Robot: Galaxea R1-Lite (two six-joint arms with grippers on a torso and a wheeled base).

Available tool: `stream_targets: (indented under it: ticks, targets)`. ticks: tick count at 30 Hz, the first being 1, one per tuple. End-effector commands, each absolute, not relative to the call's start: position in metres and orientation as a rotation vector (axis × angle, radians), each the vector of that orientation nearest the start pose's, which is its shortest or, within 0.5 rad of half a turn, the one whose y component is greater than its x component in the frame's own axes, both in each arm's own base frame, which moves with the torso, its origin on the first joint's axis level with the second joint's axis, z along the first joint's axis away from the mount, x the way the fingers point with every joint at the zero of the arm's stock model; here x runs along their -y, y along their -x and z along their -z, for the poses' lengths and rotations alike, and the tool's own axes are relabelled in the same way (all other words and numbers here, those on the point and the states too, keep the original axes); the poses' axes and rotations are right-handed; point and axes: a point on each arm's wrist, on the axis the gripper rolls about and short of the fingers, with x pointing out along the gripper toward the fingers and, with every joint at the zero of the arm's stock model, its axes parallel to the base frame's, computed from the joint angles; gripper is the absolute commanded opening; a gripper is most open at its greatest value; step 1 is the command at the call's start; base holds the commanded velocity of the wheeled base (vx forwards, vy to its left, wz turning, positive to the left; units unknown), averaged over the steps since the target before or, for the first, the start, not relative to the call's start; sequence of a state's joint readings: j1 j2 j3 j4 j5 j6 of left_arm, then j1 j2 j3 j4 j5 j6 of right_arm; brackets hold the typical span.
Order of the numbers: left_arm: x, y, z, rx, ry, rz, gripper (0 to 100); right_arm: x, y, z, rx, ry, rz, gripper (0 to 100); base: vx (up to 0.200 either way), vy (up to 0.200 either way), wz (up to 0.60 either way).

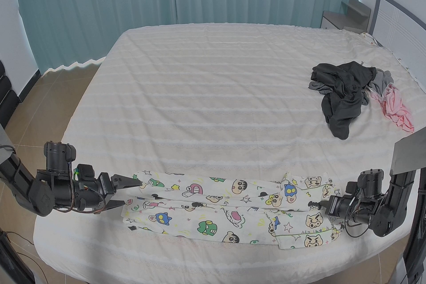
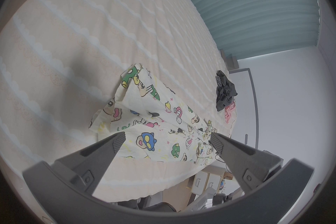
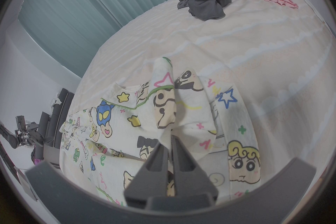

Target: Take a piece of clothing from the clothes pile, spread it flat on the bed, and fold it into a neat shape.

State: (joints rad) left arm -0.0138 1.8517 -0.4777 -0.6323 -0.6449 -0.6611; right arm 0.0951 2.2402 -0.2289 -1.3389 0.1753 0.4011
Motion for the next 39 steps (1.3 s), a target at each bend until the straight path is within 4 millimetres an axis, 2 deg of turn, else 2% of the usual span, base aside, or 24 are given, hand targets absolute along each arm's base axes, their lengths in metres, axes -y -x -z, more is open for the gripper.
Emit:
stream_targets:
  ticks: [1,4,8,12,14,15,16,22,26,34,39]
  targets:
    - [0.023,-0.266,-0.063,-0.909,0.814,0.335,100,-0.028,-0.256,0.019,-0.708,-0.416,-0.127,100,0.0,0.0,0.0]
    - [0.029,-0.269,-0.065,-0.892,0.782,0.303,100,-0.028,-0.253,0.016,-0.698,-0.414,-0.129,100,0.0,0.0,0.0]
    - [0.033,-0.289,-0.081,-0.801,0.724,0.259,100,-0.028,-0.246,0.0,-0.613,-0.407,-0.148,100,0.0,0.0,0.0]
    - [0.033,-0.305,-0.083,-0.894,0.636,0.255,100,-0.027,-0.246,-0.003,-0.588,-0.41,-0.151,100,0.0,0.0,0.0]
    - [0.025,-0.312,-0.075,-0.969,0.512,0.266,100,-0.027,-0.247,0.0,-0.587,-0.41,-0.152,100,0.0,0.0,0.0]
    - [0.025,-0.312,-0.075,-0.969,0.512,0.266,100,-0.027,-0.247,0.0,-0.587,-0.41,-0.152,100,0.0,0.0,0.0]
    - [0.02,-0.317,-0.064,-1.01,0.405,0.295,100,-0.028,-0.247,0.001,-0.577,-0.409,-0.155,100,0.0,0.0,0.0]
    - [0.021,-0.336,-0.043,-1.046,0.331,0.306,100,-0.029,-0.246,0.001,-0.573,-0.405,-0.16,100,0.0,0.0,0.0]
    - [0.029,-0.348,-0.03,-1.062,0.295,0.307,100,-0.029,-0.246,-0.004,-0.552,-0.404,-0.168,100,0.0,0.0,0.0]
    - [0.059,-0.354,-0.019,-1.085,0.239,0.346,100,-0.029,-0.24,-0.007,-0.557,-0.372,-0.181,100,0.0,0.0,0.0]
    - [0.065,-0.357,-0.011,-1.101,0.213,0.331,100,-0.029,-0.24,-0.007,-0.554,-0.373,-0.184,100,0.0,0.0,0.0]
